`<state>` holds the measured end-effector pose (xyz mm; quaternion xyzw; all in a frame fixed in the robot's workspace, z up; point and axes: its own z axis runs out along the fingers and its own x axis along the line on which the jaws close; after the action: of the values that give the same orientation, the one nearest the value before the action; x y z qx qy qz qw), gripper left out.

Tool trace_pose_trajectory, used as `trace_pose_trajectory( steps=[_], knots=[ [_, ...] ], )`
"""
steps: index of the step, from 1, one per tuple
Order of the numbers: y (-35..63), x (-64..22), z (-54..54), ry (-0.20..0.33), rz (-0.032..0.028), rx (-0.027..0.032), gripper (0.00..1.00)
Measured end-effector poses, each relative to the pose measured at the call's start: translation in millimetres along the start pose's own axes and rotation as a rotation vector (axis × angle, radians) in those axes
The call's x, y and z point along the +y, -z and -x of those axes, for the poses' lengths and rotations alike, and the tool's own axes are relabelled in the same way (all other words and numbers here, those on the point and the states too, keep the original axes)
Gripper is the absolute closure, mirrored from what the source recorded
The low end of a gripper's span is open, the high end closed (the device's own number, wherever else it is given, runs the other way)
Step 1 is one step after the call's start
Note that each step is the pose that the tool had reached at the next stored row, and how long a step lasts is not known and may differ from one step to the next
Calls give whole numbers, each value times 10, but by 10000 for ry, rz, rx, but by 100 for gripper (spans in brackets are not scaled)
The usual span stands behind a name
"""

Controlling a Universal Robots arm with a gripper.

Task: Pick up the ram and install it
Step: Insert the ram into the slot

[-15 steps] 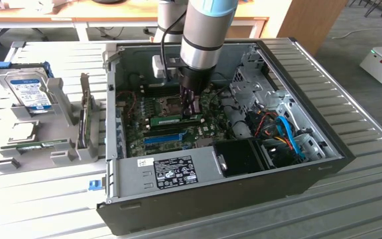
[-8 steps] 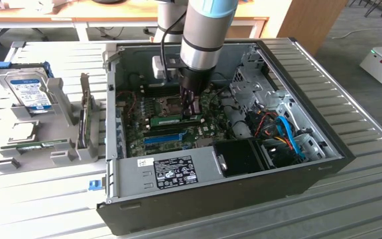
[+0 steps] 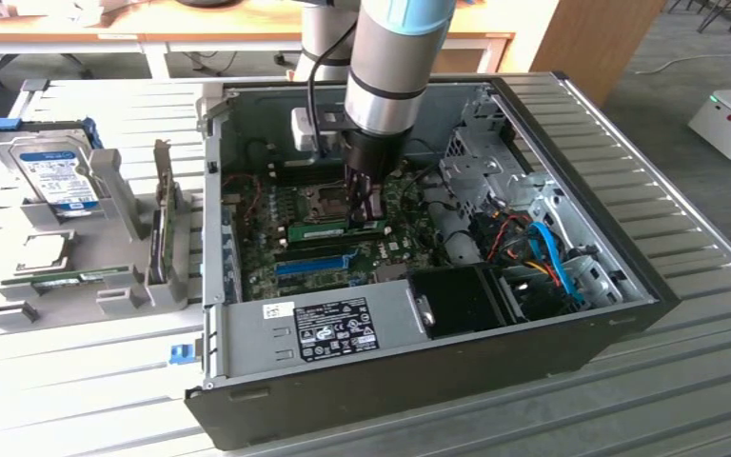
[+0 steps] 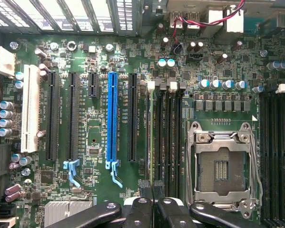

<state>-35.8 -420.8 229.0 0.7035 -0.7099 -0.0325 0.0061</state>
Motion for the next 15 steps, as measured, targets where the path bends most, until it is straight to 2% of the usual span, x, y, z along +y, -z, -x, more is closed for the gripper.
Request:
trace_pose_trajectory(
  steps=[15],
  knots=[
    [-45, -2, -2, 0, 1, 1, 88]
  ],
)
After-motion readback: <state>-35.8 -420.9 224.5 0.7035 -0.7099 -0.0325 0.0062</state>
